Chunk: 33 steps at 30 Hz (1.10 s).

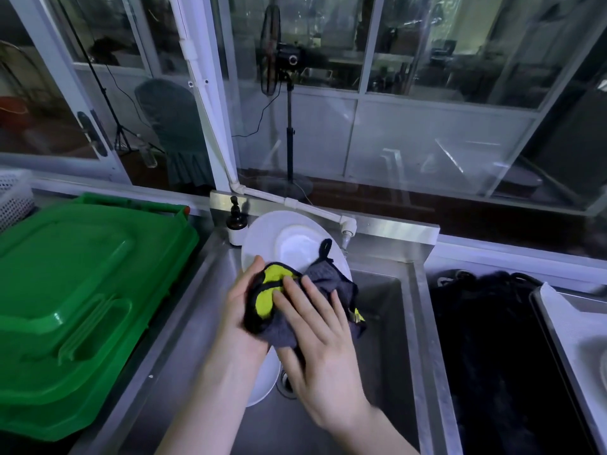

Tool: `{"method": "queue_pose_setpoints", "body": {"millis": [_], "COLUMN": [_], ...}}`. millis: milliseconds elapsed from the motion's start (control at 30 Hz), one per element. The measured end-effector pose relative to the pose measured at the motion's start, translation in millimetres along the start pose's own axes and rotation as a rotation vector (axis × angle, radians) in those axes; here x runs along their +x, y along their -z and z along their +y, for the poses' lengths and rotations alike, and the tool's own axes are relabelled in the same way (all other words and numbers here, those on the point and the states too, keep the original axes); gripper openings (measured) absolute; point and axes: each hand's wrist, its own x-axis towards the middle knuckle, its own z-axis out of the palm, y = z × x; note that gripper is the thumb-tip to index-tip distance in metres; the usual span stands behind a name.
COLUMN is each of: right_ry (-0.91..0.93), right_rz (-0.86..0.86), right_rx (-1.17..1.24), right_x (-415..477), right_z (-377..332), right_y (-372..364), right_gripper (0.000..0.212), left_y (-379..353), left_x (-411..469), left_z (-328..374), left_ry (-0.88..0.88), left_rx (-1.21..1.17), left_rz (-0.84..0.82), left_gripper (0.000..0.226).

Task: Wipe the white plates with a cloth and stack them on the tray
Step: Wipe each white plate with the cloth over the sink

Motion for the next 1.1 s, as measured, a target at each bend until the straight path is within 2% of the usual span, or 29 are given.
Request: {"method": "queue_pose_setpoints", "body": {"millis": [67,133,233,300,367,433,500,567,633,700,800,867,967,1100], "right_ry": [-0.072,-0.131,-0.262,-0.359,-0.331,-0.188,-0.074,-0.095,-0.205,-0.291,-0.344,-0.308,-0.165,-0.166], "right_rz": [-0.051,-0.097,-0.084,-0.078,-0.106,-0.172,-0.232,-0.207,-0.149,-0.127,-0.138,-0.143,-0.214,-0.147], "right_rx": [0.061,0.106,0.161,0.231,0.288,0.267,0.212,0.204,0.250,0.262,0.308,0.342,0.329,0.218], "right_x": [18,37,61,62,46,22,14,33,60,75,57,30,3,36], "right_z": [-2,3,23,38,39,27,14,8,12,24,36,35,17,12], "right_y": [5,10,20,27,31,27,18,15,19,23,22,19,10,12], "right_gripper": [0.048,0.047,0.047,0.048,0.048,0.049,0.051,0.050,0.049,0.051,0.052,0.051,0.051,0.051], "left_y": [4,6,9,14,18,18,18,18,18,20,21,22,19,10], "left_x": [4,1,-11,-14,-14,-13,-10,-8,-9,-11,-12,-12,-10,-9], "left_z": [-4,-6,-4,1,6,7,3,-3,-6,-3,6,9,9,3], "left_ry": [-0.130,-0.226,-0.274,-0.285,-0.323,-0.327,-0.286,-0.264,-0.269,-0.290,-0.336,-0.346,-0.305,-0.297], "left_rx": [-0.025,0.013,0.117,0.099,0.073,0.060,0.054,0.069,0.114,0.138,0.123,0.107,0.103,0.124], "left_rz": [0.015,0.004,-0.013,0.015,0.040,0.070,0.075,0.039,0.001,-0.016,0.005,0.044,0.065,0.011], "left_gripper": [0.037,0.035,0.051,0.061,0.062,0.061,0.049,0.037,0.038,0.045,0.068,0.071,0.061,0.055]}}
